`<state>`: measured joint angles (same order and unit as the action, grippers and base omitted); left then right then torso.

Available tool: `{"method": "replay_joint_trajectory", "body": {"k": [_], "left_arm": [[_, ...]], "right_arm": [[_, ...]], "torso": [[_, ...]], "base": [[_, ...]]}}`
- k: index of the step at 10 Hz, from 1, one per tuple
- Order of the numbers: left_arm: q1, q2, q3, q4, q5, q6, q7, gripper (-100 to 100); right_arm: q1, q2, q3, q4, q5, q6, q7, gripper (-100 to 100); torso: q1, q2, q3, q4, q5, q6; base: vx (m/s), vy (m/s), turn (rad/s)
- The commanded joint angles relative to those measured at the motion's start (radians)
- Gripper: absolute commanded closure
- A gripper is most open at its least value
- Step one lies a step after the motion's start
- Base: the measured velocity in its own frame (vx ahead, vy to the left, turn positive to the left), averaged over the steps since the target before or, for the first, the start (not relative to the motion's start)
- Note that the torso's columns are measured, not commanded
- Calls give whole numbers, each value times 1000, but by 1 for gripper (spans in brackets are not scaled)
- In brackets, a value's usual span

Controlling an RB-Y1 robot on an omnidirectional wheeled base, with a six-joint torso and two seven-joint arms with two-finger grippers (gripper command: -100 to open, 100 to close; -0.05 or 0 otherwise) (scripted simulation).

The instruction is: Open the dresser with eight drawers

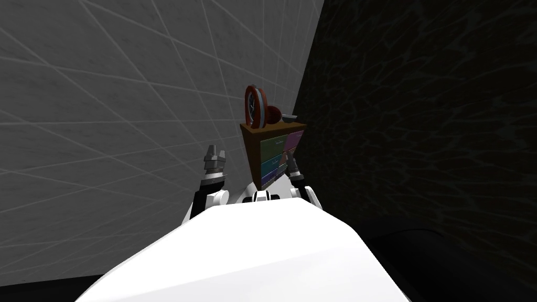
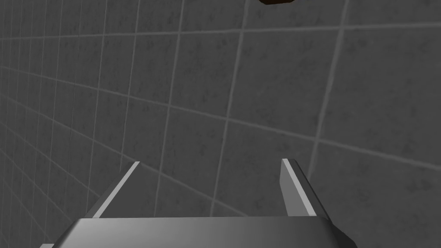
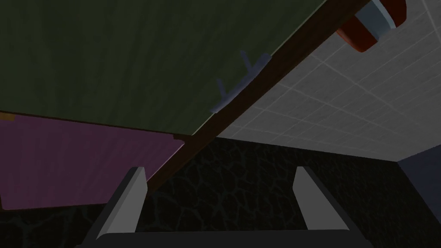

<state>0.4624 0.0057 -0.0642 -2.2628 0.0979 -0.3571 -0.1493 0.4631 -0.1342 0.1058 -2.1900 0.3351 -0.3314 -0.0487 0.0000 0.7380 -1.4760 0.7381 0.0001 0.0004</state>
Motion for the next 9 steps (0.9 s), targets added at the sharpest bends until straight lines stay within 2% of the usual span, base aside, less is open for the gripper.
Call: {"method": "replay_joint_trajectory", "body": {"k": [1, 2, 3, 4, 5, 6, 7, 8, 9], "left_arm": [[0, 0, 0, 0, 0, 0, 0, 0], [0, 0, 0, 0, 0, 0, 0, 0], [0, 0, 0, 0, 0, 0, 0, 0], [0, 0, 0, 0, 0, 0, 0, 0], [0, 0, 0, 0, 0, 0, 0, 0], [0, 0, 0, 0, 0, 0, 0, 0], [0, 0, 0, 0, 0, 0, 0, 0], [0, 0, 0, 0, 0, 0, 0, 0], [0, 0, 0, 0, 0, 0, 0, 0]], "right_arm": [[-9, -14, 12, 15, 59, 39, 17, -100], [-19, -22, 24, 33, 98, 70, 33, -100], [-19, -22, 24, 33, 109, 70, 33, -100], [-29, -30, 36, 52, 149, 102, 51, -100], [-29, -30, 36, 52, 161, 102, 51, -100], [-40, -38, 49, 70, 200, 136, 70, -100], [-40, -38, 49, 70, 216, 136, 70, -100], [-51, -45, 63, 90, 251, 172, 89, -100], [-51, -45, 63, 90, 273, 172, 89, -100]], "torso": [[0, 0, 0, 0, 0, 0], [0, 0, 0, 0, 0, 0], [0, 0, 0, 0, 0, -1], [0, 0, 0, 0, 0, 0], [0, 0, 0, 0, 0, -1], [0, 0, 0, 0, 0, 0], [0, 0, 0, 0, 0, -1], [0, 0, 0, 0, 0, 0], [0, 0, 0, 0, 0, -1]], "base": [[-14, -14, 49], [-17, -15, 88], [-12, -16, 56], [-15, -16, 116], [-15, -14, 53], [-19, -15, 109], [-16, -16, 53], [-22, -19, 101], [-17, -17, 57]]}}
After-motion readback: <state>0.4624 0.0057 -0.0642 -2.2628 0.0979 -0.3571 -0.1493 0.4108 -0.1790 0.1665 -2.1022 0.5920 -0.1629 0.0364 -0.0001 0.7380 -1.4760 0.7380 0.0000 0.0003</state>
